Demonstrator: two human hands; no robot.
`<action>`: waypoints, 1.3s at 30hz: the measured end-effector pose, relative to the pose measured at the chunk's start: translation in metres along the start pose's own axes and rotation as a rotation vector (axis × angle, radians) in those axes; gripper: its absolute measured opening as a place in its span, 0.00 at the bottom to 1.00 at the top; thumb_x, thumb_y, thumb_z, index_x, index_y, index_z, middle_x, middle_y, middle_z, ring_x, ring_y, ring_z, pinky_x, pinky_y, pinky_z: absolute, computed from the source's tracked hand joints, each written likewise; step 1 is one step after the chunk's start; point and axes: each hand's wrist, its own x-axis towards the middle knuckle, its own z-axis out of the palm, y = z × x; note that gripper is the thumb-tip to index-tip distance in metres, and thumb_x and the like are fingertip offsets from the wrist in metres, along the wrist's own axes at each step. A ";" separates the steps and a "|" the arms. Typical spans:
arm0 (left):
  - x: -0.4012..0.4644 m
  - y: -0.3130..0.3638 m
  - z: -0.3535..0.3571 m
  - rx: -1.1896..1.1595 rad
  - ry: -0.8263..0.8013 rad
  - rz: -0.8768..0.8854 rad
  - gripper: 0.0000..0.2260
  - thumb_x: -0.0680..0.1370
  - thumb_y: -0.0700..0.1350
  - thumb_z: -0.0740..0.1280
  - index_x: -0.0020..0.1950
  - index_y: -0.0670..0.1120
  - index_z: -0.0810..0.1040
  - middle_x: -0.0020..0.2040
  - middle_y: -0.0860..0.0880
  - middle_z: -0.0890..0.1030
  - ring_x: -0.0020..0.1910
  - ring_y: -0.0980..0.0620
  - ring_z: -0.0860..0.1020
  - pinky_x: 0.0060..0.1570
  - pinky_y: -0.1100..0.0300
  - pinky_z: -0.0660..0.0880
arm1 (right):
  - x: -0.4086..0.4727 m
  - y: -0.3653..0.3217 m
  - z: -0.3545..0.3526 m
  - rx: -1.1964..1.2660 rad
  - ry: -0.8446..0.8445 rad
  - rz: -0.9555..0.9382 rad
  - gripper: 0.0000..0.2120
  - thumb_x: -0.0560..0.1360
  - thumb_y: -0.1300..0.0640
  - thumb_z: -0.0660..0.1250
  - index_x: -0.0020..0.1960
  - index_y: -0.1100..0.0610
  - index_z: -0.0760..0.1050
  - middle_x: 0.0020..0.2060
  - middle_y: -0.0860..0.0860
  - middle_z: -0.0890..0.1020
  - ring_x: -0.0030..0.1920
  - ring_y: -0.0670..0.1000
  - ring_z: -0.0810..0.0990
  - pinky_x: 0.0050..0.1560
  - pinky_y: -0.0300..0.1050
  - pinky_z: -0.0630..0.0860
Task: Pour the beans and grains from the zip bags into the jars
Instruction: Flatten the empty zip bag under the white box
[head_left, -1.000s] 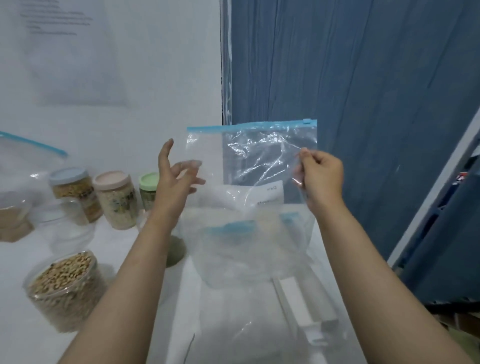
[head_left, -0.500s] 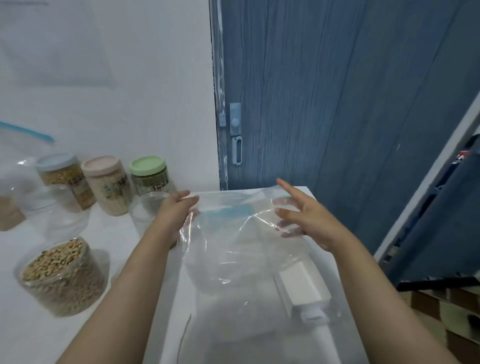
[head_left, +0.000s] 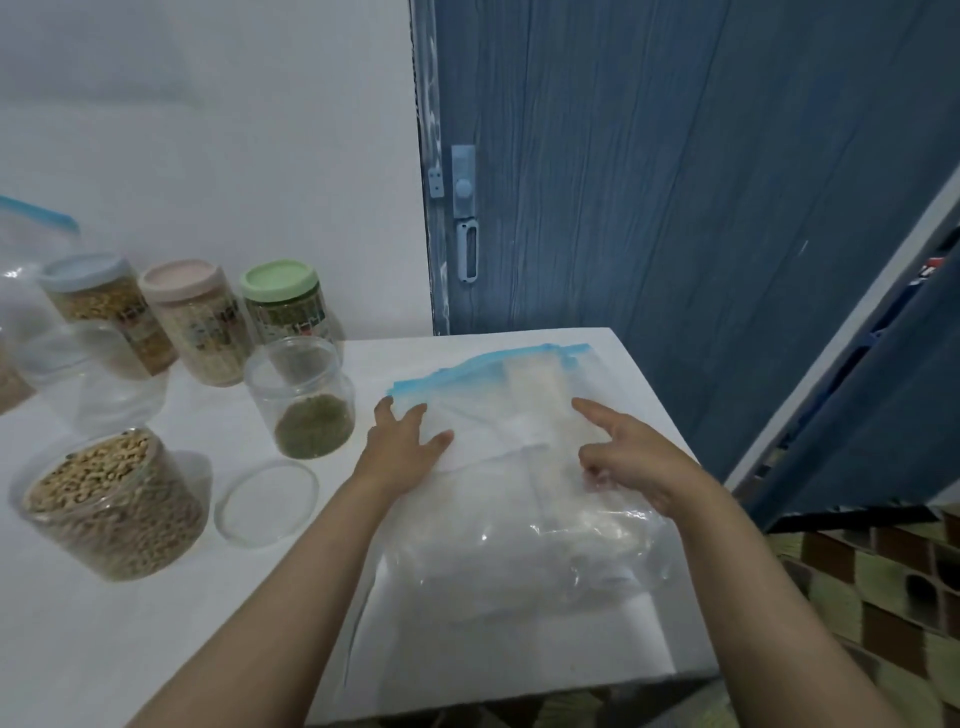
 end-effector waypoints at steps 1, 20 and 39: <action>-0.001 -0.001 0.003 0.027 -0.019 0.007 0.29 0.81 0.61 0.59 0.79 0.52 0.60 0.81 0.45 0.43 0.78 0.39 0.55 0.75 0.49 0.57 | -0.002 0.000 0.000 -0.004 0.001 -0.023 0.36 0.73 0.66 0.62 0.77 0.44 0.63 0.69 0.47 0.73 0.32 0.47 0.80 0.48 0.43 0.80; -0.034 0.008 0.050 0.315 -0.195 -0.029 0.29 0.82 0.65 0.43 0.80 0.59 0.39 0.81 0.50 0.36 0.78 0.39 0.34 0.74 0.38 0.35 | -0.003 0.026 -0.001 -0.080 0.015 0.062 0.14 0.79 0.54 0.68 0.63 0.44 0.78 0.60 0.45 0.82 0.57 0.48 0.81 0.60 0.45 0.77; -0.032 0.006 0.059 0.379 -0.135 -0.021 0.29 0.81 0.66 0.41 0.80 0.59 0.38 0.81 0.49 0.34 0.78 0.39 0.34 0.73 0.37 0.35 | -0.015 -0.015 -0.026 -0.651 0.566 -0.293 0.28 0.83 0.62 0.54 0.80 0.45 0.55 0.77 0.53 0.60 0.66 0.58 0.71 0.58 0.55 0.77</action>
